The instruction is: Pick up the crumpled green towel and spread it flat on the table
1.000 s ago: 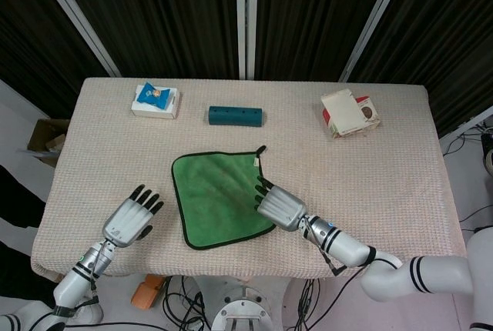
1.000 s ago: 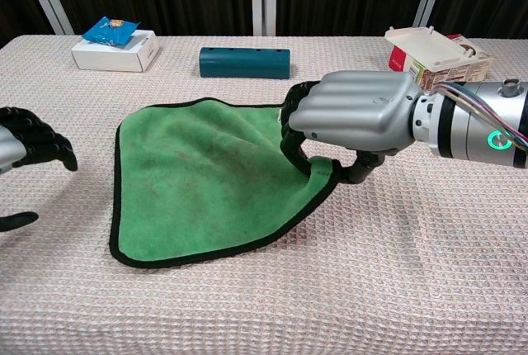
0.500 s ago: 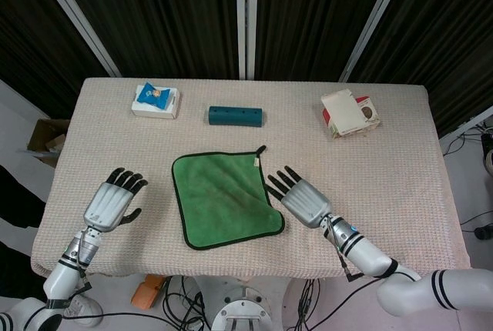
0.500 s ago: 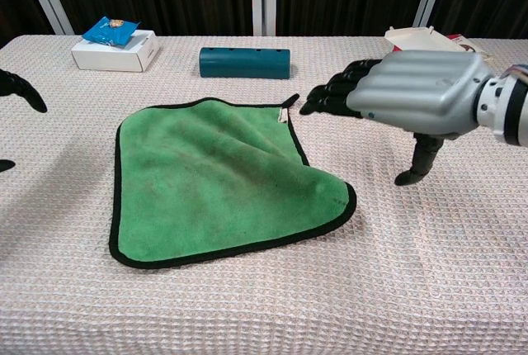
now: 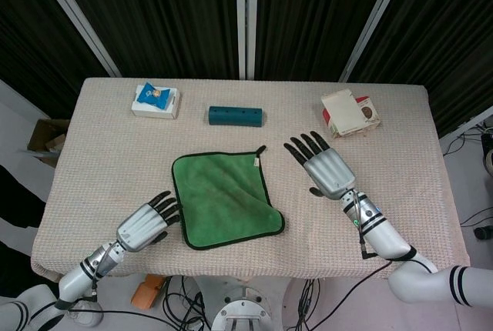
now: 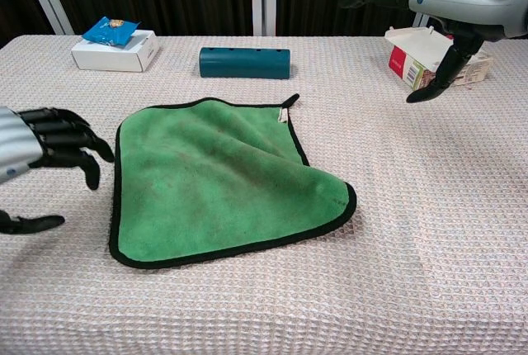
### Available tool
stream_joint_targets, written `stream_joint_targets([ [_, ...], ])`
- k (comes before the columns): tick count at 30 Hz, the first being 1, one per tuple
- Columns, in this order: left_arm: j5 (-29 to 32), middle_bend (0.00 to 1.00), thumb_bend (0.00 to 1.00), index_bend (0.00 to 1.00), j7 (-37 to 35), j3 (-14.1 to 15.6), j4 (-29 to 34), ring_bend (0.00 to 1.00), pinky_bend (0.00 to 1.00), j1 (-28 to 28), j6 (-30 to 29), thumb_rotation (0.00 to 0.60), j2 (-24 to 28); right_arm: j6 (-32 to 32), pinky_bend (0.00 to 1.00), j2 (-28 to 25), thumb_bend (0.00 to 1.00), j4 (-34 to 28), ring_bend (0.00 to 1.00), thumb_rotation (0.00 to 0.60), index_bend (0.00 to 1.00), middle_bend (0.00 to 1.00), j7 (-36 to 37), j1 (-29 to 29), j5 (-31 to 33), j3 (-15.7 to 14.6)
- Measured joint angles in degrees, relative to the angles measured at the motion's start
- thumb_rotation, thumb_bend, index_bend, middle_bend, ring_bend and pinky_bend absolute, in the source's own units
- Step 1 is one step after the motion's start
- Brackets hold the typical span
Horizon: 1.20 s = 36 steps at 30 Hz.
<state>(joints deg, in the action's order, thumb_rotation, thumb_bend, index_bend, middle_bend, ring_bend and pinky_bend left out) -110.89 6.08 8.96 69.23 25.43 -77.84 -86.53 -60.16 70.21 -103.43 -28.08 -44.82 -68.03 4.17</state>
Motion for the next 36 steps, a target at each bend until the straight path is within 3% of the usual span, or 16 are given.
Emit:
stream_joint_targets([
  [3, -3.51, 0.24, 0.25, 0.42, -1.84, 1.89, -3.55, 0.21, 0.17, 1.21, -1.40, 0.600, -2.65, -0.45, 0.00, -0.01, 0.00, 0.37, 0.00, 0.600, 0.00, 0.07, 0.44, 0.67, -0.31, 0.18],
  [8, -4.33, 0.24, 0.25, 0.42, -4.68, 3.20, -6.27, 0.20, 0.17, 1.50, -2.79, 0.600, -5.45, -0.77, 0.00, 0.09, 0.00, 0.61, 0.00, 0.600, 0.00, 0.07, 0.50, 1.48, -0.66, 0.31],
  [15, -2.58, 0.24, 0.24, 0.42, -5.91, 2.26, -9.18, 0.20, 0.17, 1.10, -3.27, 0.600, -9.47, -1.00, 0.00, 0.35, 0.00, 0.42, 0.00, 0.600, 0.00, 0.07, -0.16, 2.22, -1.03, 0.44],
  [20, -1.43, 0.24, 0.25, 0.49, -7.12, 1.88, -10.35, 0.20, 0.17, 1.25, -2.46, 0.600, -11.49, -1.28, 0.00, 0.33, 0.00, 0.41, 0.00, 0.600, 0.00, 0.07, 0.24, 2.85, -1.36, 0.71],
  [26, -1.07, 0.24, 0.38, 0.55, -9.55, 2.52, -12.36, 0.20, 0.17, 1.36, -2.33, 0.600, -12.86, -1.47, 0.00, 0.14, 0.02, 0.59, 0.00, 0.600, 0.00, 0.07, 1.00, 3.61, -1.92, 0.89],
  [36, -0.61, 0.26, 0.49, 0.59, -12.29, 3.52, -14.89, 0.20, 0.17, 0.98, -3.66, 0.600, -14.06, -1.59, 0.00, 0.40, 0.03, 1.03, 0.00, 0.600, 0.00, 0.08, 1.63, 4.45, -3.03, 1.22],
])
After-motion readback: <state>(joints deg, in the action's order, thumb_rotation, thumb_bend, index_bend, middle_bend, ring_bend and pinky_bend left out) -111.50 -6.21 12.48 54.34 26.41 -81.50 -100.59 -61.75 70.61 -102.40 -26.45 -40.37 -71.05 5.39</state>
